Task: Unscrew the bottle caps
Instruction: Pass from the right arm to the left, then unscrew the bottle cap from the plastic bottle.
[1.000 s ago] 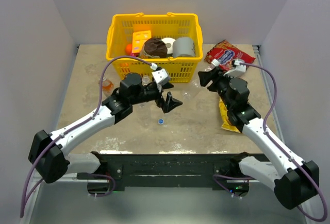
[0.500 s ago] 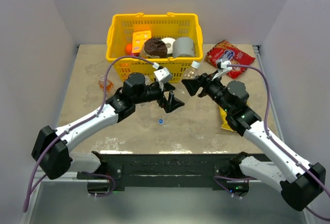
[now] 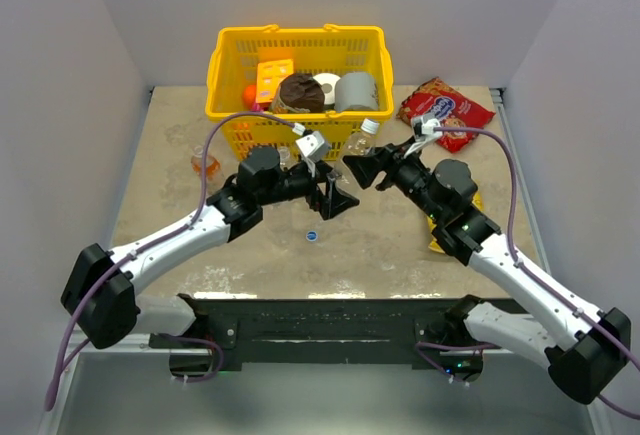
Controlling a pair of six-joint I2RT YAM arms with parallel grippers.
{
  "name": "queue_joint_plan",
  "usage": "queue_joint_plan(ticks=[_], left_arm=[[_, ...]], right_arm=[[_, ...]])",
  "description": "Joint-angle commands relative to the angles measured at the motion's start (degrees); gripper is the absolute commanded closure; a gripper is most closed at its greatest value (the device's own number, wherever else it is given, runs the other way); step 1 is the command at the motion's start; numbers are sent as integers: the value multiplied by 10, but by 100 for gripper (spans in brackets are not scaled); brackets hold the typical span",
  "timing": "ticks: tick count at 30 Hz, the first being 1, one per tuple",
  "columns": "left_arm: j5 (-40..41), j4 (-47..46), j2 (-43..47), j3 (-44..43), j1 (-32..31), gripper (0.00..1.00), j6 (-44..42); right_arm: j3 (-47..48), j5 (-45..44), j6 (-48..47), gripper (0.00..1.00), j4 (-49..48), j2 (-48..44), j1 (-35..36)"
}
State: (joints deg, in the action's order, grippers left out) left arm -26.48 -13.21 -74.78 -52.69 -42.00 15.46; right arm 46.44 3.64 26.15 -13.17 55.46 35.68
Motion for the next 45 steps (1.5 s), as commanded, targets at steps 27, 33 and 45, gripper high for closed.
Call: queue_joint_plan(ticks=[27,33,45], left_arm=[[25,-45,30,25,3,38,-23],[25,-43,30,23,3,38,-25],[26,-37,30,21,-1,38,-33]], right_arm=[[191,-43,15,32,149,76,-37],[173,1,37,44,107,65,-53],[158,93,90,43,63,74,-93]])
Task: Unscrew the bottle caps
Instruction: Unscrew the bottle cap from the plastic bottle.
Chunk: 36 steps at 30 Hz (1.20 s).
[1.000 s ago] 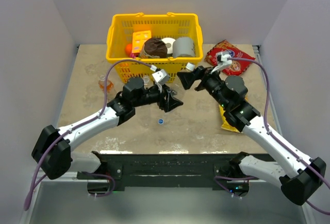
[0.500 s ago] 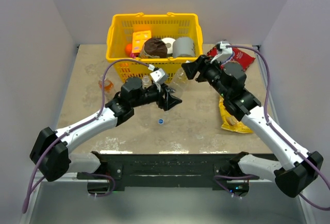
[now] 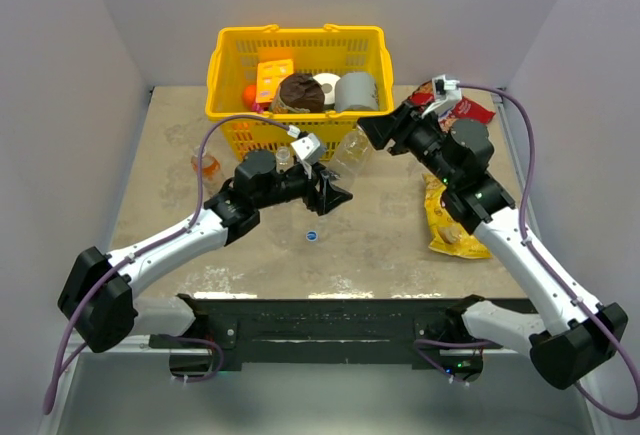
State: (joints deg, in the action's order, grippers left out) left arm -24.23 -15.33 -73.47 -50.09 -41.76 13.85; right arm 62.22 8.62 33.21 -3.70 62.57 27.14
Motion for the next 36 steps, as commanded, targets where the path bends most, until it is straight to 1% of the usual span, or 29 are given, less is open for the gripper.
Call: queue_joint_plan(ticks=[1,8,11,12,14,15,16,17,19,22,23,24,25,26,27,28,29,30,31,32,34,35,36], left_arm=[[3,-15,17,-5,-3,38,-17],[8,-12,18,-6,-3,38,-21],[8,-12,20,-6,-3,38,-22],[8,-12,20,-5,-4,38,-23],[3,-13,21,-5,-4,38,-26],[1,-14,21,-5,-4,38,-28],[-3,-17,22,-5,-4,38,-29],[-13,-19,22,-4,-4,38,-31],[-27,-27,25,-2,-4,38,-36],[-72,-40,34,-2,-5,41,-47],[-102,-44,35,-2,-5,42,-54],[-121,-48,39,-3,-3,43,-55],[-141,-58,38,-2,-3,44,-56],[-185,-65,38,-3,-3,44,-55],[-212,-72,35,-4,-2,45,-53],[-239,-91,33,-4,-2,45,-45],[-292,-103,31,-3,-2,46,-36],[-314,-116,25,-2,-2,47,-26],[-337,-144,23,0,-2,48,-6],[-373,-156,20,-1,-2,50,4],[-404,-189,13,-1,-2,51,33],[-428,-200,11,0,-2,53,42],[-437,-209,11,-1,-2,53,49]], right_arm=[[2,46,20,44,-31,6,-8],[6,70,22,52,-25,16,-15],[5,75,25,58,-26,15,-17],[-1,75,28,66,-31,15,-20],[-5,86,33,75,-45,12,-26],[-10,93,38,84,-50,12,-28],[-11,99,41,88,-53,12,-35],[-13,115,42,94,-67,12,-38],[-22,136,45,99,-84,13,-45],[-29,200,43,100,-120,19,-55],[-32,223,44,100,-151,24,-65],[-36,273,49,100,-166,29,-67],[-39,295,54,100,-183,33,-75],[-40,325,58,100,-218,36,-77],[-41,369,67,100,-235,40,-80],[-41,395,71,100,-252,48,-81],[-41,417,76,100,-284,53,-81],[-40,437,87,100,-301,58,-81],[-39,485,94,100,-318,69,-80],[-39,509,103,100,-358,75,-80],[-40,573,134,100,-399,94,-80],[-39,593,142,100,-428,99,-80],[-39,604,151,100,-435,102,-80]])
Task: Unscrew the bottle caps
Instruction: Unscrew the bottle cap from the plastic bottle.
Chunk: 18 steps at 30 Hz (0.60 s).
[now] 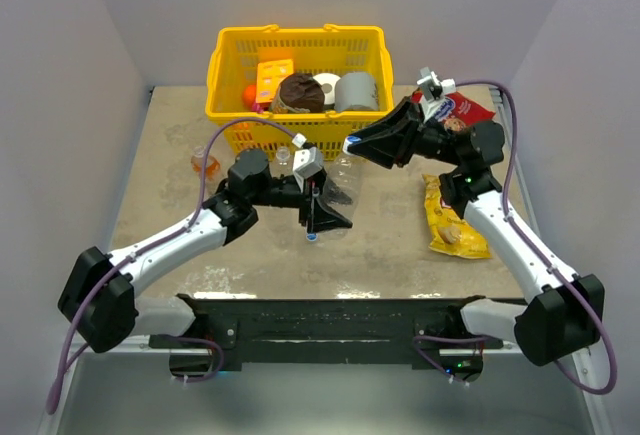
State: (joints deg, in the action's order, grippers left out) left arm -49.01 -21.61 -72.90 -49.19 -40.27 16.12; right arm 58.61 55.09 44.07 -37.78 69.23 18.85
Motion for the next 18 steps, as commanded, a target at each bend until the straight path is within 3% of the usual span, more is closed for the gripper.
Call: queue_joint_plan(ticks=[1,4,9,13,18], left_arm=[[-195,-153,6,-9,-17,54,31],[-209,-153,7,-12,-17,57,32],[-199,-151,8,-11,-17,61,30],[-134,-36,11,-31,-17,64,-56],[-23,31,18,-40,-18,65,-101]], right_arm=[[-1,161,40,100,-95,37,2],[7,185,23,100,-83,36,2],[48,177,-127,100,118,18,2],[54,115,-143,98,164,4,2],[70,20,-162,64,226,-18,2]])
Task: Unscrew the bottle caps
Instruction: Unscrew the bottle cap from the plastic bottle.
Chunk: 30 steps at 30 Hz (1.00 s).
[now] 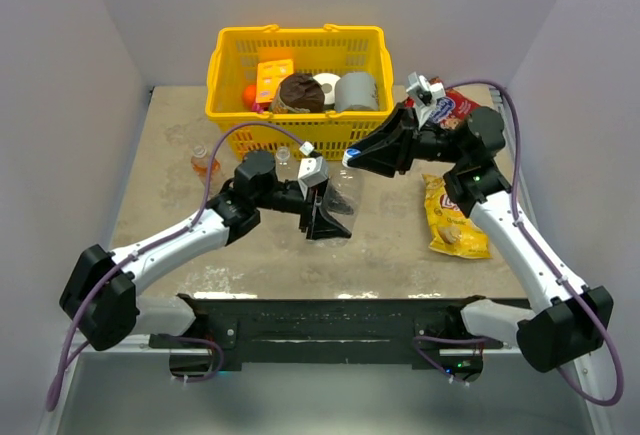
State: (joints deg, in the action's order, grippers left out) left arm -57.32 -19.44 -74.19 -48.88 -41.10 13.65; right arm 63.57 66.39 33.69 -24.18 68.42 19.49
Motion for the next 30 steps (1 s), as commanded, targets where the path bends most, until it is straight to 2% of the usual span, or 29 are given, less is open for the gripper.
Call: queue_joint_plan(ticks=[1,4,5,7,8,13,20,24,30], left_arm=[[86,13,33,-43,-12,66,-80],[147,35,38,-43,-17,66,-94],[167,41,41,-44,-20,66,-97],[222,55,43,-43,-24,66,-104],[242,59,46,-43,-26,66,-105],[360,85,51,-43,-37,66,-109],[438,111,41,-50,-52,66,-110],[449,118,35,-52,-60,66,-115],[461,121,34,-53,-63,67,-120]], right_arm=[[22,-104,-61,55,105,-15,-4],[26,-156,-77,42,134,-33,-4],[27,-172,-83,26,142,-38,-4],[30,-222,-92,3,169,-53,-4],[31,-239,-94,1,175,-59,-4],[23,-361,-86,4,199,-94,-2],[48,-540,-87,10,263,-92,48],[71,-600,-108,14,295,-73,111],[72,-605,-97,23,290,-58,121]])
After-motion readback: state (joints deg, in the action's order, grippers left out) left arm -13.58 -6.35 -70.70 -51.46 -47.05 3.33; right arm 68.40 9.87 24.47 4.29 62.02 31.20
